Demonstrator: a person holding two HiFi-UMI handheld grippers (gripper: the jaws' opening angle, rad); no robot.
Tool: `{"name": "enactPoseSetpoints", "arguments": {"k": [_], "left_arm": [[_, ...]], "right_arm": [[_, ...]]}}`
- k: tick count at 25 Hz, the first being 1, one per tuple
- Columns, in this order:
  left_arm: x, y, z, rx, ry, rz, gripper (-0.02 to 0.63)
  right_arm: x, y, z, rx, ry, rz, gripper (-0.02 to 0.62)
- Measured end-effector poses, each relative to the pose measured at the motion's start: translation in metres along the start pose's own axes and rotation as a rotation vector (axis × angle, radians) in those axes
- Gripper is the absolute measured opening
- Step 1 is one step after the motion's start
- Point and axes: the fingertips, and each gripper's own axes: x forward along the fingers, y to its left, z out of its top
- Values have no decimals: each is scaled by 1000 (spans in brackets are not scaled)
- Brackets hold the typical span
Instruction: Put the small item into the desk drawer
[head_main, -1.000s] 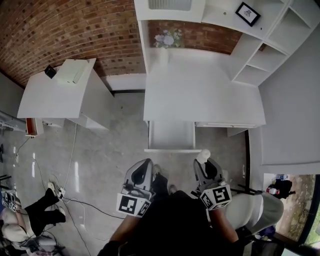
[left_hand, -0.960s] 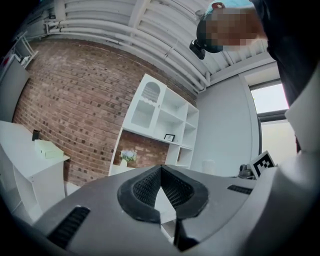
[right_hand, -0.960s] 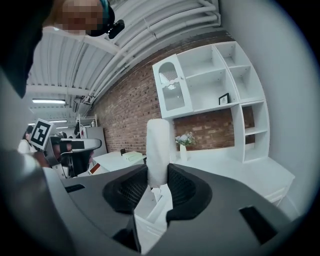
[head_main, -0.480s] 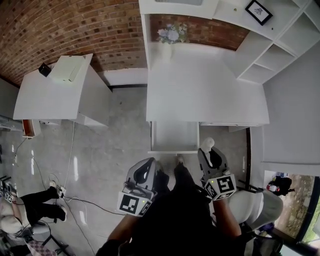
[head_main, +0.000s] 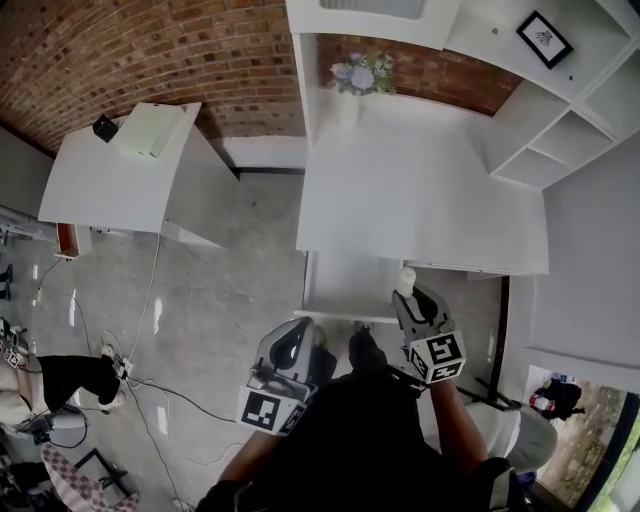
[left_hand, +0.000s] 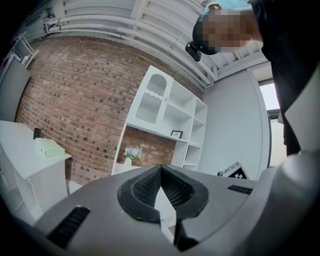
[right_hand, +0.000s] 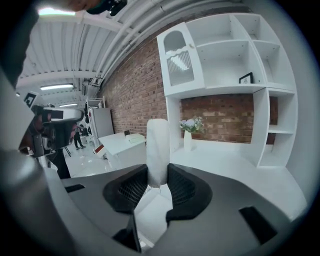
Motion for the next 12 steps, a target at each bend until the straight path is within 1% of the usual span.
{"name": "enactPoseSetpoints", "arguments": {"k": [2, 5, 12], "left_arm": [[10, 0, -2, -9, 10, 18, 17], [27, 0, -8, -17, 30, 39, 17], [57, -8, -15, -12, 41, 45, 17]], "right_arm": [[12, -9, -11, -26, 41, 23, 135], [29, -22, -39, -84, 124, 62, 135], [61, -35, -127, -214, 333, 176, 135]]}}
